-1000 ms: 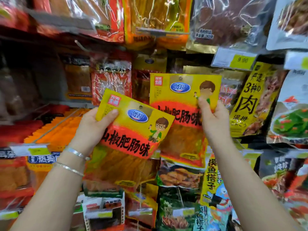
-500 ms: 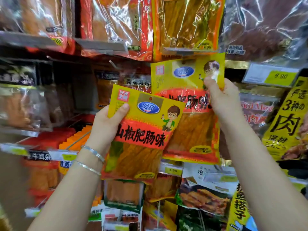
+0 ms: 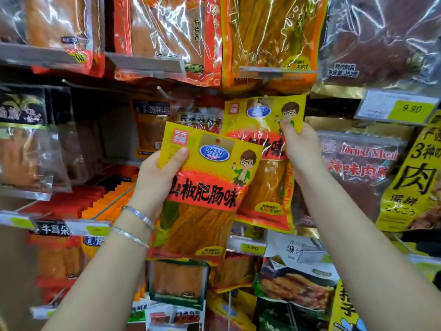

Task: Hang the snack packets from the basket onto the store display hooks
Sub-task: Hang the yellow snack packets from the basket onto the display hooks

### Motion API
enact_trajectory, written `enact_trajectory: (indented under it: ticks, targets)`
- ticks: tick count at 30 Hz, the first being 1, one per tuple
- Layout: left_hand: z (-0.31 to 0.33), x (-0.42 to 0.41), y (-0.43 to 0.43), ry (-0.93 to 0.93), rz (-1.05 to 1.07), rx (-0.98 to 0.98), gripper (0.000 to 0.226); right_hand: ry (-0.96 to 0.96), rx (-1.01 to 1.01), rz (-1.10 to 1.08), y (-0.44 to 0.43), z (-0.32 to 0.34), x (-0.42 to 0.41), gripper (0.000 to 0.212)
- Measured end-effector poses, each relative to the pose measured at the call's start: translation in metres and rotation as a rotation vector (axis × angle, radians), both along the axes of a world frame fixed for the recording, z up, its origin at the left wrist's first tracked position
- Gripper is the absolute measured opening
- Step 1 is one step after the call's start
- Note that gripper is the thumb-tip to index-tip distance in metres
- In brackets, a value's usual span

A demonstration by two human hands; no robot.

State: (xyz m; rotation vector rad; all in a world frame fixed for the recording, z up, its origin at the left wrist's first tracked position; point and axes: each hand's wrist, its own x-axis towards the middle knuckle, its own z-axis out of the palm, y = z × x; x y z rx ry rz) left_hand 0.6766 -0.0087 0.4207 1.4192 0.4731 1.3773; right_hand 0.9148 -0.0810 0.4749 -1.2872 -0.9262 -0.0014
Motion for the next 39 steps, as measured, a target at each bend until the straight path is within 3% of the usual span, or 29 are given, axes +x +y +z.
enact_trajectory:
  ticks: [7,12,16,19,23,26,29,32,34,36,39]
  targets:
    - [0.001,-0.003,0.009,0.01,0.002,-0.033,0.014,-0.059,-0.21,-0.062,0.043,0.005,0.001,0.043]
    - [0.006,0.0,0.01,-0.002,-0.038,-0.028,0.016,-0.095,-0.33,0.017,0.044,0.0,0.002,0.048]
    - [0.012,0.006,0.01,-0.014,-0.052,-0.018,0.017,-0.121,-0.193,-0.059,0.021,-0.008,-0.008,0.054]
    - [0.017,0.013,0.007,-0.045,-0.071,-0.013,0.015,-0.111,0.032,-0.059,-0.002,-0.014,-0.025,0.041]
    - [0.026,0.027,0.002,-0.05,-0.11,-0.004,0.019,0.072,0.146,0.227,-0.023,-0.012,-0.046,0.023]
    - [0.032,0.041,-0.002,-0.032,-0.14,0.013,0.019,0.077,0.191,0.341,-0.027,-0.011,-0.048,0.019]
    - [0.04,0.054,-0.007,-0.01,0.02,0.18,0.008,0.015,0.318,0.244,-0.03,-0.004,-0.041,0.02]
    - [0.051,0.059,-0.011,0.112,0.306,0.477,0.056,-0.133,0.354,0.105,-0.033,0.002,-0.032,0.023]
    - [0.06,0.061,-0.018,0.233,0.402,0.688,0.069,-0.194,0.368,0.039,-0.035,0.008,-0.028,0.024]
    - [0.069,0.063,-0.026,0.301,0.372,0.811,0.07,-0.191,0.399,-0.001,-0.035,0.015,-0.025,0.025]
    - [0.076,0.067,-0.034,0.301,0.266,0.812,0.069,-0.17,0.377,-0.057,-0.031,0.024,-0.024,0.024]
